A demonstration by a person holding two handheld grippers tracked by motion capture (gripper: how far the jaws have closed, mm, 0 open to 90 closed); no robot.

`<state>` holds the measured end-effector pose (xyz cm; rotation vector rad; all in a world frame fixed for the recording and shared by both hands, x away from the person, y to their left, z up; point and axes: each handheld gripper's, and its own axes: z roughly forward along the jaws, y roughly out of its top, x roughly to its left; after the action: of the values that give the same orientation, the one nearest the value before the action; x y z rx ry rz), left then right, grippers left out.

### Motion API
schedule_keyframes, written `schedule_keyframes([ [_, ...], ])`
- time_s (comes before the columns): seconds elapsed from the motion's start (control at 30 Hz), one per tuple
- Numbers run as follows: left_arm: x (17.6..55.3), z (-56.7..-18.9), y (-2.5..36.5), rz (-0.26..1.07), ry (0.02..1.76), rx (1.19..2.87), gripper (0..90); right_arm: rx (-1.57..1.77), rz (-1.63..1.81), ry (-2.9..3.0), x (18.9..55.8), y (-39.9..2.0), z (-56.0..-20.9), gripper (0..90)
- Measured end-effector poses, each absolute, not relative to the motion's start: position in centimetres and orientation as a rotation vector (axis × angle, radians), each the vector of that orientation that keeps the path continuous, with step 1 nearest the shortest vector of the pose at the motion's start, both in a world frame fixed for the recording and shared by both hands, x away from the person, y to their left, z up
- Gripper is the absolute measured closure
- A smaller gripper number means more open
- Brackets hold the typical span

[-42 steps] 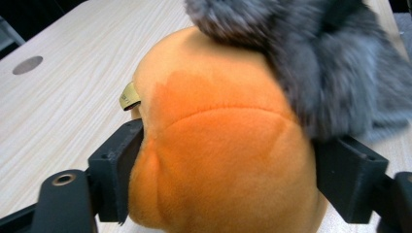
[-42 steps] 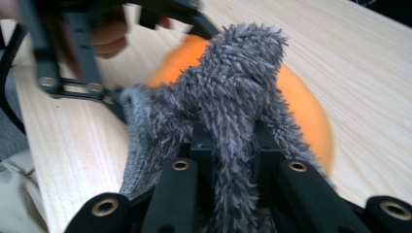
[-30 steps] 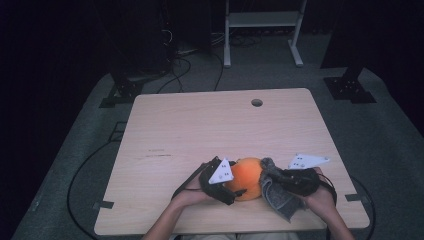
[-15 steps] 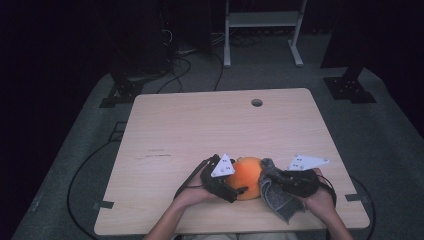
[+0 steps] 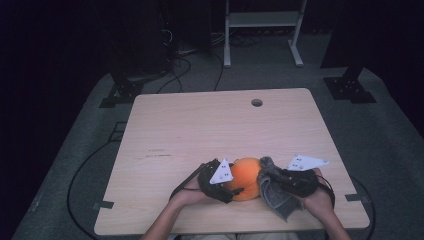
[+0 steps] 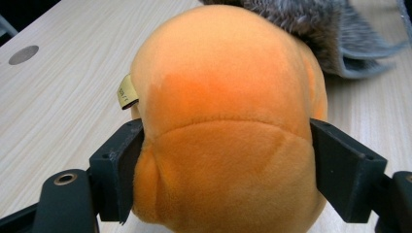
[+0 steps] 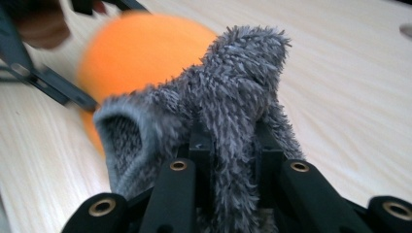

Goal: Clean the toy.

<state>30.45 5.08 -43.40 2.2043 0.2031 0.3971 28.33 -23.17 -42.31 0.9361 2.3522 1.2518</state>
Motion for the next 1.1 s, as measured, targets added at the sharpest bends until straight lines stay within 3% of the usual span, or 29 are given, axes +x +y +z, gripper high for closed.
schedule_keyframes([
  [0.1,31.0,-42.8,4.9,0.306,0.307,2.178,10.2,0.931,1.253,2.362,28.3,-23.2,-42.3,74.8],
  [0.23,31.6,-43.1,4.5,0.293,0.372,2.202,2.4,0.926,1.242,2.368,28.4,-23.0,-42.5,75.0],
  [0.33,31.2,-43.1,4.1,0.307,0.330,2.219,7.5,0.933,1.241,2.365,28.3,-23.1,-42.5,75.1],
  [0.43,30.3,-42.6,4.0,0.433,0.253,2.178,21.5,0.943,1.235,2.355,28.1,-23.2,-42.3,75.3],
  [0.53,29.6,-42.4,3.8,0.598,0.148,2.136,25.4,0.931,1.274,2.290,27.7,-23.3,-41.4,75.5],
  [0.6,29.8,-42.4,3.8,0.568,0.149,2.136,23.4,0.906,1.297,2.268,27.4,-23.0,-40.8,75.6],
  [0.7,30.8,-42.6,4.5,0.407,0.275,2.138,10.3,0.864,1.259,2.313,27.3,-21.9,-41.3,75.7],
  [0.77,31.5,-42.4,5.1,0.330,0.346,2.099,6.8,0.838,1.272,2.347,27.0,-21.1,-41.7,75.8],
  [0.83,31.6,-42.4,5.3,0.305,0.340,2.121,7.6,0.793,1.281,2.353,26.6,-20.3,-41.4,75.6],
  [1.0,31.0,-42.7,5.6,0.347,0.299,2.142,19.1,0.794,1.296,2.359,26.6,-20.6,-41.7,75.2],
  [1.1,31.2,-42.8,6.0,0.339,0.316,2.140,19.8,0.883,1.237,2.365,27.7,-21.9,-42.7,75.3],
])
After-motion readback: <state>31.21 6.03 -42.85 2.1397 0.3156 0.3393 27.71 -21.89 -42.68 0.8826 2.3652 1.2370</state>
